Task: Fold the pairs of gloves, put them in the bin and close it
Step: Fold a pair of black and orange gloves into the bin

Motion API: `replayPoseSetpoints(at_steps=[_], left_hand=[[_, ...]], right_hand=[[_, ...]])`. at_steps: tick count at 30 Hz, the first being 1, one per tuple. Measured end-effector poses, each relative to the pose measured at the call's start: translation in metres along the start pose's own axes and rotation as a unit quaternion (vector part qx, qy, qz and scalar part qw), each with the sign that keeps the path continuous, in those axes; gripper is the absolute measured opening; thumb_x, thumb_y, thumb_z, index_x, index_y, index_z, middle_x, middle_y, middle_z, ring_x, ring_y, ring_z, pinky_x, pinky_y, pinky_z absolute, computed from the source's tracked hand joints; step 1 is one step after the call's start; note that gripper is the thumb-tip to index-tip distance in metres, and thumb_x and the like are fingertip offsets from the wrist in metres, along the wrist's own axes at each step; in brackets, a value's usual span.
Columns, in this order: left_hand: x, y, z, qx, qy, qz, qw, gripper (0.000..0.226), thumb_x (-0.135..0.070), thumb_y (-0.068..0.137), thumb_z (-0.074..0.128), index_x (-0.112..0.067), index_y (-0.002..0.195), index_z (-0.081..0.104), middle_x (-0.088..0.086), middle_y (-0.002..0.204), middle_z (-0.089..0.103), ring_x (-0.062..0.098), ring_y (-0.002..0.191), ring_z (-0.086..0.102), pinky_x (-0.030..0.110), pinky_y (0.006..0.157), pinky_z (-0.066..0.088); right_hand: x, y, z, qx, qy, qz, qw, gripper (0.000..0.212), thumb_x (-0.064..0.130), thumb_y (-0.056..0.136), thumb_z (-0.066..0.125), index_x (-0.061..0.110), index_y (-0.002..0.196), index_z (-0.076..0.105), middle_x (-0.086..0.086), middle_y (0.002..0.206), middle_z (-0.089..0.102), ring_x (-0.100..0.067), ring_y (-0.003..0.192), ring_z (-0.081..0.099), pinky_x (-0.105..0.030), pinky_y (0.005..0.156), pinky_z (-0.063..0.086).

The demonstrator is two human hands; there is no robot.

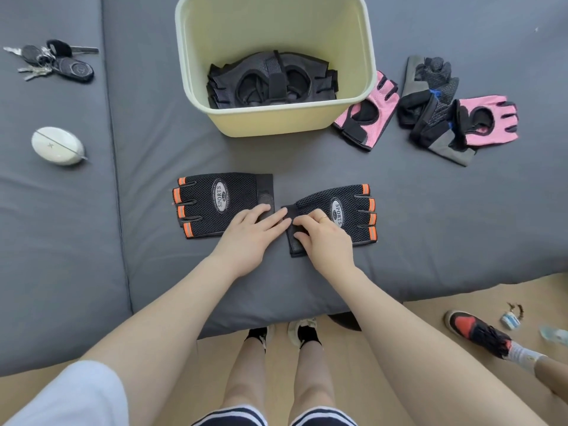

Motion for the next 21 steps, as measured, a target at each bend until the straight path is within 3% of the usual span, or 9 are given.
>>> replayPoseSetpoints(at_steps=[2, 7, 10, 13, 16, 21], left_hand=[[0.002, 0.002, 0.003, 0.035, -0.016, -0.022, 0.999, 0.067, 0.000, 0.089, 0.031, -0.030, 0.146, 0.014, -0.013, 0.157, 0.008, 0.021, 0.142, 0.011, 0.034, 0.112, 0.014], [0.006, 0.006, 0.003, 0.046, -0.037, -0.046, 0.997, 0.066, -0.001, 0.089, 0.030, -0.030, 0.147, 0.013, -0.016, 0.156, 0.007, 0.019, 0.141, 0.008, 0.033, 0.112, 0.013], [0.006, 0.008, 0.006, 0.064, -0.032, -0.052, 0.996, 0.065, -0.002, 0.090, 0.029, -0.028, 0.147, 0.012, -0.016, 0.156, 0.006, 0.018, 0.141, 0.008, 0.031, 0.111, 0.015], [0.007, 0.011, 0.008, 0.082, -0.021, -0.061, 0.995, 0.063, -0.003, 0.090, 0.028, -0.028, 0.147, 0.012, -0.016, 0.156, 0.006, 0.019, 0.142, 0.007, 0.030, 0.110, 0.016], [0.003, 0.012, 0.010, 0.102, -0.004, -0.074, 0.992, 0.062, -0.004, 0.091, 0.028, -0.026, 0.147, 0.012, -0.014, 0.157, 0.005, 0.021, 0.142, 0.005, 0.033, 0.112, 0.015], [-0.001, 0.008, -0.003, 0.121, -0.059, -0.057, 0.989, 0.061, 0.000, 0.089, 0.030, -0.021, 0.146, 0.020, -0.009, 0.157, 0.009, 0.021, 0.142, 0.007, 0.034, 0.113, 0.015]], right_hand=[[-0.001, 0.006, 0.005, 0.031, -0.006, 0.015, 0.999, 0.020, 0.028, 0.091, 0.054, 0.021, 0.109, 0.058, -0.001, 0.109, 0.053, -0.023, 0.091, 0.056, -0.029, 0.062, 0.037], [0.002, 0.014, 0.009, 0.063, 0.005, 0.012, 0.998, 0.019, 0.026, 0.096, 0.044, 0.012, 0.103, 0.055, -0.007, 0.106, 0.048, -0.025, 0.090, 0.051, -0.032, 0.059, 0.034], [0.012, 0.003, 0.006, 0.041, 0.019, -0.075, 0.996, 0.016, 0.018, 0.095, 0.045, 0.006, 0.096, 0.055, -0.010, 0.101, 0.051, -0.028, 0.086, 0.049, -0.034, 0.058, 0.041], [0.018, -0.025, 0.004, -0.014, -0.047, -0.179, 0.983, 0.015, 0.019, 0.088, 0.043, 0.011, 0.082, 0.054, -0.005, 0.091, 0.059, -0.025, 0.077, 0.050, -0.035, 0.059, 0.048], [0.013, -0.058, 0.019, 0.020, -0.093, -0.244, 0.965, 0.005, 0.020, 0.085, 0.045, 0.018, 0.082, 0.049, 0.004, 0.094, 0.061, -0.018, 0.086, 0.047, -0.028, 0.064, 0.044], [-0.003, -0.066, 0.012, 0.060, -0.066, -0.148, 0.985, 0.013, 0.027, 0.082, 0.043, 0.019, 0.074, 0.049, 0.005, 0.078, 0.061, -0.024, 0.076, 0.057, -0.026, 0.059, 0.036]])
Point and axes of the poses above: each hand's wrist, its own y-axis towards the middle knuckle, its own z-axis out of the palm, x = y × z, the point moved 10 cm from there along y, towards the middle knuckle
